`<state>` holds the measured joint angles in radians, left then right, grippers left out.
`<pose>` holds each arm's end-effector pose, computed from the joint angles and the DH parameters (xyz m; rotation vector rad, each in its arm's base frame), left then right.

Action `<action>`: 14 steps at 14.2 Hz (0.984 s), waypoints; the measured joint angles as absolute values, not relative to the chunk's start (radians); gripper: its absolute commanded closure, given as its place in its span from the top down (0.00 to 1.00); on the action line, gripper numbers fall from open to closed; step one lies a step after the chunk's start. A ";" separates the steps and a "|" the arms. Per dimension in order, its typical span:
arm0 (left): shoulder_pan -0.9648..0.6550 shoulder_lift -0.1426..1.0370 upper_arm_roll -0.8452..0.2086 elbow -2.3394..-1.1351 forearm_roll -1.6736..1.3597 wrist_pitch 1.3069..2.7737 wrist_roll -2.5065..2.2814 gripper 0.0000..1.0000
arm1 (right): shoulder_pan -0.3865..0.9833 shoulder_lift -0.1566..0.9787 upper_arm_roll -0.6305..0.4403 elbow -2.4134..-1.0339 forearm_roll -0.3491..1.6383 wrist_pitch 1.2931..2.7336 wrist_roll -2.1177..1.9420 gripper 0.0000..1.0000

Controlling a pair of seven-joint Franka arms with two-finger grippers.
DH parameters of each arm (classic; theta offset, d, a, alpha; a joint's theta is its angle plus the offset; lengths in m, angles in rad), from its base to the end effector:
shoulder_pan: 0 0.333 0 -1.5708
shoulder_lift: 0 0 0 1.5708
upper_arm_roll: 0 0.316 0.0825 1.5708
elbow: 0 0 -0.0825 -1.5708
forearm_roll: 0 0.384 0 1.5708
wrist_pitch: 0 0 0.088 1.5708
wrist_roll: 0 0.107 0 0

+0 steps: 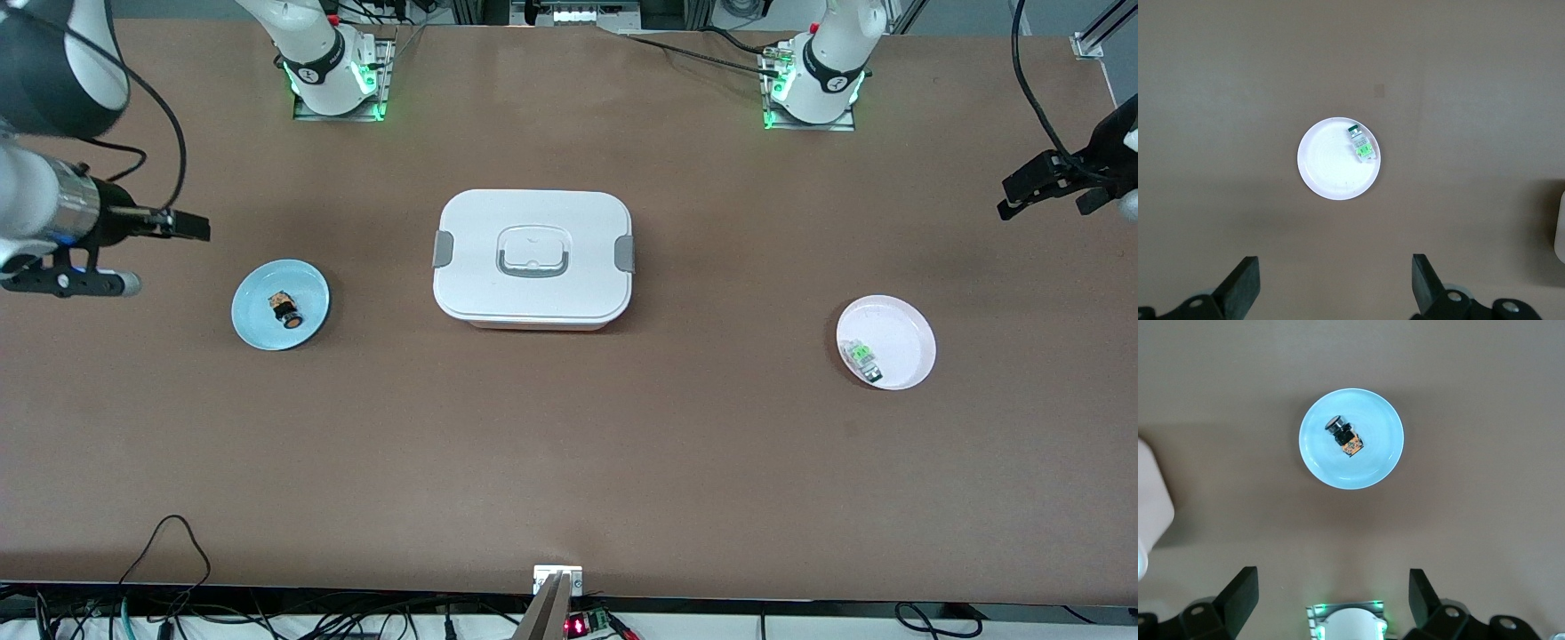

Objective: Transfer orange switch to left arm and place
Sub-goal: 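Lower the right gripper over the orange switch in the blue dish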

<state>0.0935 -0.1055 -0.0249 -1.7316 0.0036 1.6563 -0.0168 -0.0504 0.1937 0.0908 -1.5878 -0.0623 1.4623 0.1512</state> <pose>0.5267 0.0359 0.6128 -3.1314 -0.1336 -0.0470 0.5844 0.0125 0.4989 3.0251 -0.1612 -0.4775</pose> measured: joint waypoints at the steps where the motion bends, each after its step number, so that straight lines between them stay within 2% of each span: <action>1: 0.094 -0.106 -0.025 -1.732 0.004 1.656 -0.017 1.00 | -0.050 0.205 0.091 -1.600 -0.062 1.479 0.201 1.00; 7: 0.094 -0.105 -0.025 -1.732 0.004 1.656 -0.017 1.00 | -0.051 0.266 0.091 -1.654 -0.062 1.566 0.464 1.00; 14: 0.094 -0.105 -0.025 -1.732 0.004 1.653 -0.017 1.00 | -0.056 0.299 0.075 -1.846 -0.062 1.835 0.595 1.00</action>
